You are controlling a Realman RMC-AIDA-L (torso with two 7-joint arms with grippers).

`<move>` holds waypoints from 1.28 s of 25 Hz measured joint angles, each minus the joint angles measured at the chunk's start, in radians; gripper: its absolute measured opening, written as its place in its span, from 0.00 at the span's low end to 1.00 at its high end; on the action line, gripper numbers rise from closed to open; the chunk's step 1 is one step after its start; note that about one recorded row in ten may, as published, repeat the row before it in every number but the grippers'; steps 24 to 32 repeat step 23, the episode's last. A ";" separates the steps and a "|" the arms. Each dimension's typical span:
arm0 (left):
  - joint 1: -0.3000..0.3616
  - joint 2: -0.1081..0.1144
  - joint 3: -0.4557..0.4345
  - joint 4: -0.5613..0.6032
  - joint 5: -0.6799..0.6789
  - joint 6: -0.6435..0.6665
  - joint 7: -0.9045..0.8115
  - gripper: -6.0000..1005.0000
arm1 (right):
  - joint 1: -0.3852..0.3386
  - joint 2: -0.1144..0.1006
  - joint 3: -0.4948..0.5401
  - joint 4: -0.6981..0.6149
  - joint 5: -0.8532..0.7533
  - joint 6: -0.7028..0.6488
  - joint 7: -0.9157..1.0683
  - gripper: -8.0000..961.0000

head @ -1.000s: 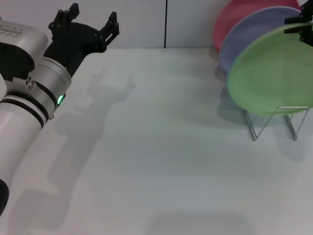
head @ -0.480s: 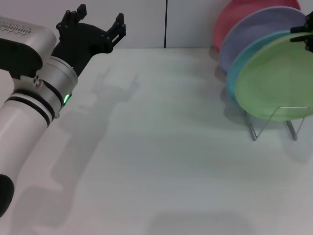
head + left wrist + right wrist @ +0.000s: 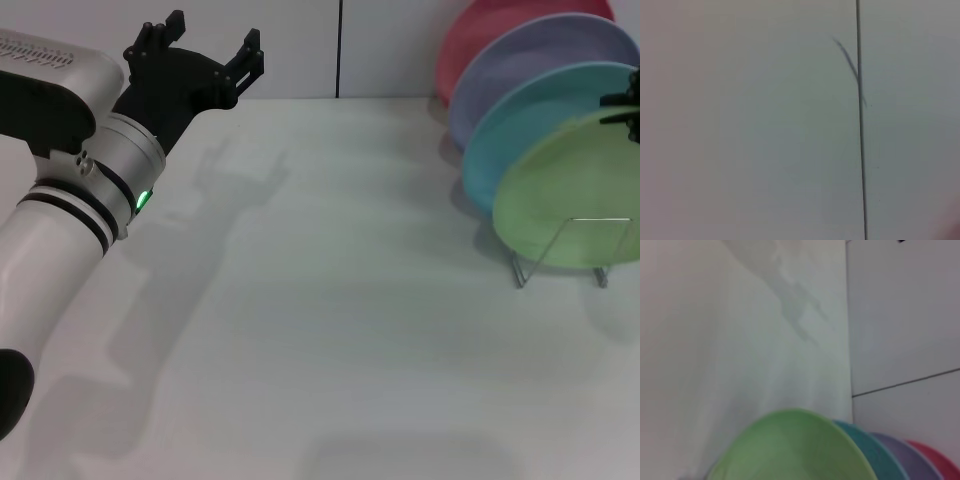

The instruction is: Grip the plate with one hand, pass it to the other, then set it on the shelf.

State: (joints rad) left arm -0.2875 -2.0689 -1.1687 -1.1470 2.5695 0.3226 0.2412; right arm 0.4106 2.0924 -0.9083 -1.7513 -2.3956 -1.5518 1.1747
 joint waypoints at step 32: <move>-0.083 0.002 0.000 0.104 0.008 0.013 -0.032 0.86 | -0.006 0.000 0.038 -0.137 0.192 -0.072 0.407 0.61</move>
